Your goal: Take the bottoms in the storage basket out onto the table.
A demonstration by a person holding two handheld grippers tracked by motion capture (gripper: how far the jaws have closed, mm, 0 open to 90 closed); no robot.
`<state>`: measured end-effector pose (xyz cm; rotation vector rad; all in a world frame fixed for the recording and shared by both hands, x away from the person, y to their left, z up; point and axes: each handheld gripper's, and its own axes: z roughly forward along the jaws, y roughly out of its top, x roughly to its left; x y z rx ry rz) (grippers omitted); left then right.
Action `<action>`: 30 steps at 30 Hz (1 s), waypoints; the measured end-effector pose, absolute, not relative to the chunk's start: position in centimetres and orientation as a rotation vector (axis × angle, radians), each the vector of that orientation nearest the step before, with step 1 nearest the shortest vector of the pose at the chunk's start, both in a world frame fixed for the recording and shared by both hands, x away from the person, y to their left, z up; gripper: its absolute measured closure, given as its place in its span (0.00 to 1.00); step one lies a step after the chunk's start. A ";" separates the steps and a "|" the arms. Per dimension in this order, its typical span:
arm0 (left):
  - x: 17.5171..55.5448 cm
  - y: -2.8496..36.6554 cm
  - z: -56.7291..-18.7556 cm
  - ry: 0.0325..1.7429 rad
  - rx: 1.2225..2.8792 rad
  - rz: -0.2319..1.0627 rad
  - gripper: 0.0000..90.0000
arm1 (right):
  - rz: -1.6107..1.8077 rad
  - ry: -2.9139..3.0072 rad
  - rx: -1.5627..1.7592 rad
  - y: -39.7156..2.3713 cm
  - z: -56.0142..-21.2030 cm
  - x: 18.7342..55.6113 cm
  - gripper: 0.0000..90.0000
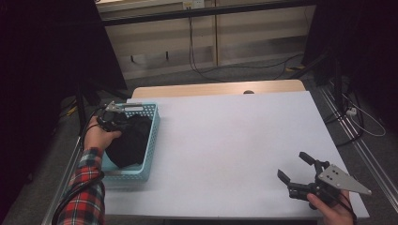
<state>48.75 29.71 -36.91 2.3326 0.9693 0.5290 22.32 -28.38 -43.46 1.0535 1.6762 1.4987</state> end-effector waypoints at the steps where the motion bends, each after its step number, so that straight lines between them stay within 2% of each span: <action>1: 48.8 29.5 -36.9 0.968 2.324 0.534 0.90 | 1.499 1.678 1.054 -28.4 -43.5 22.3 0.06; 9: 49.6 27.8 -37.3 0.959 2.231 0.566 0.90 | 1.503 1.683 1.050 -28.4 -43.5 22.3 0.06; 15: 50.0 26.9 -38.5 0.992 2.208 0.524 0.89 | 1.509 1.693 1.047 -28.3 -43.5 22.3 0.06; 21: 50.2 26.8 -39.1 1.037 2.187 0.495 0.84 | 1.512 1.695 1.052 -28.4 -43.6 22.3 0.06; 22: 50.2 26.7 -39.2 1.059 2.178 0.502 0.76 | 1.513 1.695 1.050 -28.3 -43.6 22.3 0.06; 23: 50.3 26.7 -39.2 1.079 2.166 0.491 0.76 | 1.513 1.696 1.052 -28.3 -43.6 22.3 0.06; 25: 50.3 26.7 -39.3 1.099 2.183 0.498 0.66 | 1.508 1.698 1.050 -28.3 -43.6 22.3 0.06; 26: 50.4 26.7 -39.3 1.117 2.182 0.505 0.60 | 1.509 1.698 1.050 -28.3 -43.5 22.3 0.06; 27: 50.5 26.7 -39.4 1.177 2.147 0.502 0.46 | 1.508 1.696 1.048 -28.3 -43.5 22.3 0.06; 30: 50.6 26.7 -39.4 1.206 2.137 0.513 0.32 | 1.509 1.699 1.050 -28.3 -43.5 22.3 0.06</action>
